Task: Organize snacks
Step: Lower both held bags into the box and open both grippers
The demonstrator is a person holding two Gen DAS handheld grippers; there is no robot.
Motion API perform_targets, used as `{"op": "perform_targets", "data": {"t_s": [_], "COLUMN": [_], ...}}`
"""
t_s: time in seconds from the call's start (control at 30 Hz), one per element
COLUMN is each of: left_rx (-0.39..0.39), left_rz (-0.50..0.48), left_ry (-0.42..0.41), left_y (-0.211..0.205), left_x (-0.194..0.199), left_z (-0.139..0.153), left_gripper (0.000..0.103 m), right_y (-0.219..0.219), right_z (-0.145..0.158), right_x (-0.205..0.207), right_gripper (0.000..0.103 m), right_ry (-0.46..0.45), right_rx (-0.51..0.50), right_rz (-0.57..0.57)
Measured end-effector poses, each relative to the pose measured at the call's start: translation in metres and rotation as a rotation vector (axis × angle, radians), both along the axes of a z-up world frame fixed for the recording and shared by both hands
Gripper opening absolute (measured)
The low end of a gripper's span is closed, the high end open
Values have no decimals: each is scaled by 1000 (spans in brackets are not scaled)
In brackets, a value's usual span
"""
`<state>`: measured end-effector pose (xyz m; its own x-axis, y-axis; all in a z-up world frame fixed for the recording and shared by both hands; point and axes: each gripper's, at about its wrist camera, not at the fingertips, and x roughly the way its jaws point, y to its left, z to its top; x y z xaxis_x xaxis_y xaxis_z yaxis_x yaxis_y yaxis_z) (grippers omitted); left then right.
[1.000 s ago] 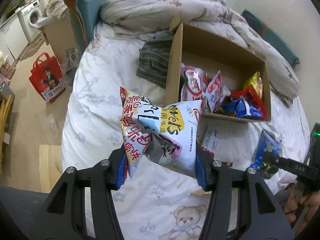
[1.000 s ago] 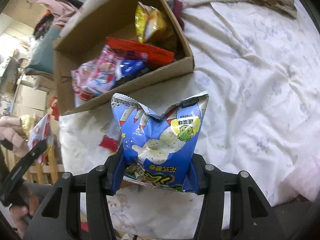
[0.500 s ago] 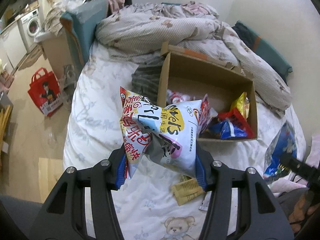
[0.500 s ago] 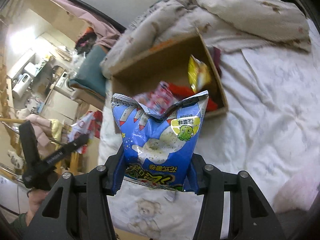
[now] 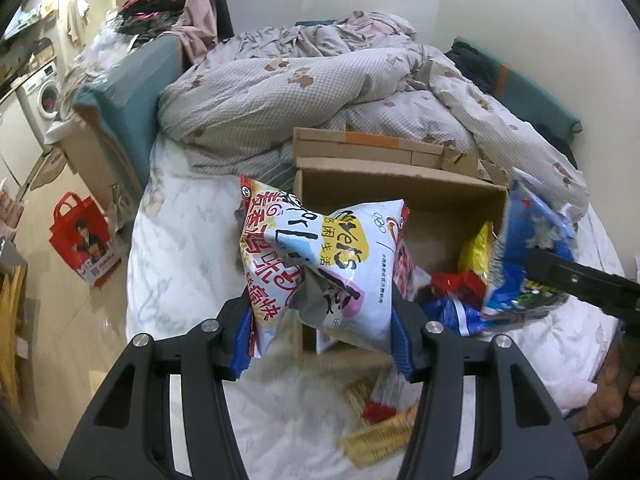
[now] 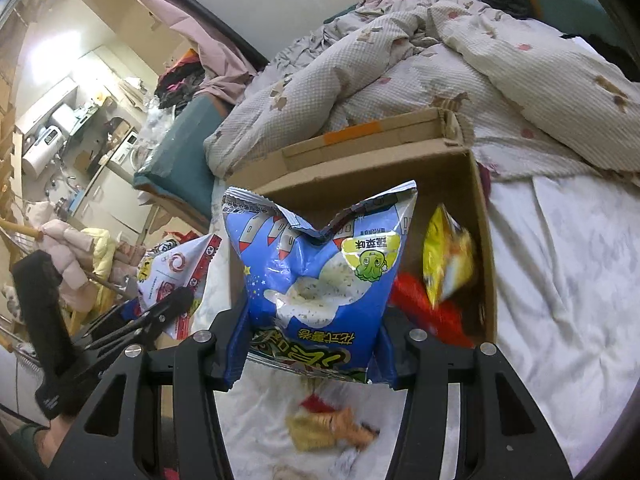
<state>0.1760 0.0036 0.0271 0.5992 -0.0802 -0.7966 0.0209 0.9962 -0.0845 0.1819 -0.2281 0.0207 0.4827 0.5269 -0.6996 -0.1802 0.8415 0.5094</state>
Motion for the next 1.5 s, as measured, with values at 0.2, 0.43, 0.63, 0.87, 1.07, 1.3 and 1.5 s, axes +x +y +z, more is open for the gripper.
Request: {"op": "perform_targets", "data": {"t_s": [0.2, 0.43, 0.63, 0.87, 1.07, 1.3, 1.5], "left_rx": [5, -5, 28, 20, 25, 40, 3], "left_rz": [-41, -69, -82, -53, -67, -60, -68], "left_ry": [-25, -2, -16, -23, -18, 11, 12], "left_y": [-16, -29, -31, -27, -28, -30, -29], "left_x": [27, 38, 37, 37, 36, 38, 35], "left_z": [-28, -47, -47, -43, -43, -48, -51], "left_gripper": [51, 51, 51, 53, 53, 56, 76], "right_y": [-2, -8, -13, -10, -10, -9, -9], "right_z": [-34, -58, -62, -64, -64, -62, -59], "right_x": [31, 44, 48, 49, 49, 48, 48], "right_gripper": [54, 55, 56, 57, 57, 62, 88], "right_ry": [18, 54, 61, 70, 63, 56, 42], "right_rx": [14, 10, 11, 44, 52, 67, 49], "right_rz": [-29, -29, -41, -32, -32, -27, -39]}}
